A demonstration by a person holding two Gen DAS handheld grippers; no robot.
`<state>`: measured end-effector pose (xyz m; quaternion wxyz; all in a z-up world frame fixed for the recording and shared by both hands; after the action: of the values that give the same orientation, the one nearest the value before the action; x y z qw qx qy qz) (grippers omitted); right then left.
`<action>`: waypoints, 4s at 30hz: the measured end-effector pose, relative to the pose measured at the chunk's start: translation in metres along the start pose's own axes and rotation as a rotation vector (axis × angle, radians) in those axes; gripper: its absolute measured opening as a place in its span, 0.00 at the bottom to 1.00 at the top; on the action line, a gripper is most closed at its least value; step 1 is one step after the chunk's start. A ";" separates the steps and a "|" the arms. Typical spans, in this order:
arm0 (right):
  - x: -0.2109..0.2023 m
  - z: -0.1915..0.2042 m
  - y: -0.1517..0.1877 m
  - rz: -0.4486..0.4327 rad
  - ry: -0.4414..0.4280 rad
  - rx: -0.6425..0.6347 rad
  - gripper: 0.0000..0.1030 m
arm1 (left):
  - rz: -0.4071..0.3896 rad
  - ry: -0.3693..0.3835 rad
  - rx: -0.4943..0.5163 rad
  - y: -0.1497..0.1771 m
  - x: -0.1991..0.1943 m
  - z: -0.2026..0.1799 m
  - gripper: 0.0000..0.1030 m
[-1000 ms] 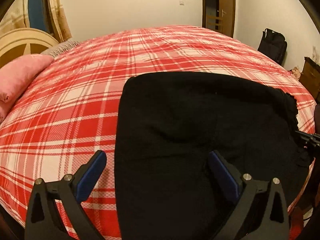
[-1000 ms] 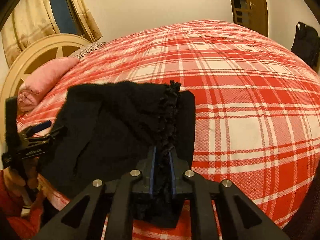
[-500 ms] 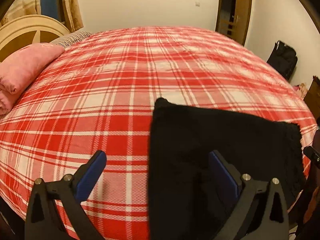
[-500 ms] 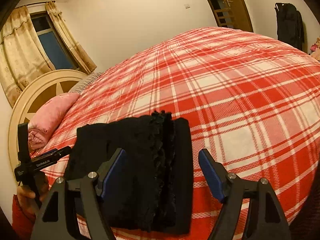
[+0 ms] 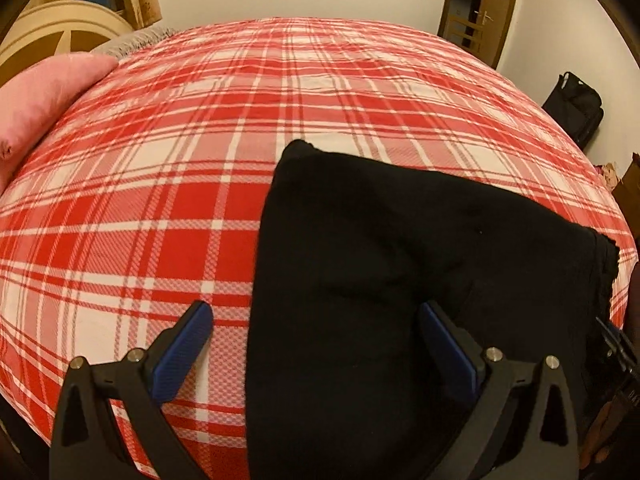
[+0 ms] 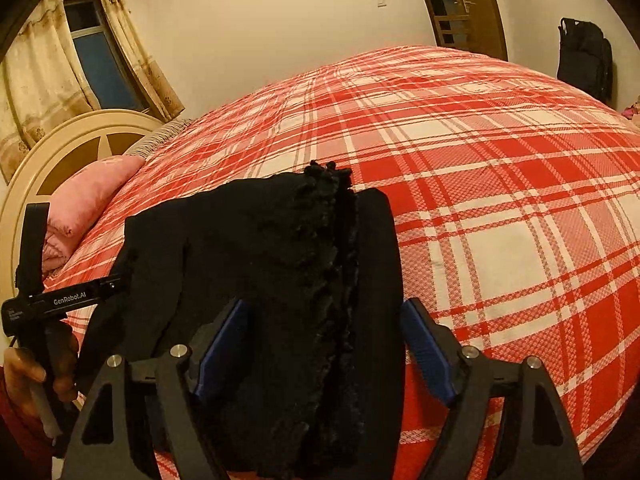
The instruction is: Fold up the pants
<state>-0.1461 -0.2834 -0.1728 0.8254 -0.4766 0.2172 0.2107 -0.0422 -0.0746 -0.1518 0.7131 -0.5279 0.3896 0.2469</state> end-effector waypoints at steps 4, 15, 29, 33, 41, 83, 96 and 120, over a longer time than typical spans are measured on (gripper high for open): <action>0.001 0.001 0.000 0.011 -0.004 -0.008 0.77 | -0.008 -0.011 0.004 0.001 -0.001 -0.002 1.00; -0.003 0.013 0.000 0.024 -0.017 -0.053 0.50 | -0.036 0.030 0.037 0.003 -0.008 -0.008 0.80; -0.014 -0.020 -0.012 -0.028 -0.098 0.165 0.72 | 0.006 0.055 -0.031 0.005 0.002 -0.001 1.00; -0.001 -0.003 -0.001 -0.016 -0.143 0.118 0.80 | 0.001 0.040 -0.032 0.006 0.001 -0.001 1.00; 0.007 0.024 0.005 0.060 -0.078 -0.056 0.47 | -0.059 0.059 0.047 0.009 -0.015 -0.019 0.58; -0.016 0.024 -0.001 0.034 0.121 -0.165 0.28 | 0.050 0.240 -0.118 0.002 0.000 0.015 0.74; -0.026 -0.011 -0.014 -0.043 -0.098 0.164 0.63 | -0.012 0.252 -0.090 0.006 -0.019 0.000 0.16; -0.015 0.087 -0.060 -0.021 -0.058 -0.221 0.14 | -0.134 0.257 -0.179 -0.026 -0.061 0.037 0.08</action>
<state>-0.1112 -0.2365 -0.0830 0.7759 -0.5607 0.1635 0.2383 -0.0467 -0.0447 -0.0826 0.6225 -0.6413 0.4178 0.1631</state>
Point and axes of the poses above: each gripper's, at about its wrist camera, not at the fingertips, and x roughly the way its jaws point, z to its left, y to its underside, the point moved 7 cm from there along x, roughly the way its jaws point, and after that the axes turned 13 degrees about -y, right-handed, at the moved point
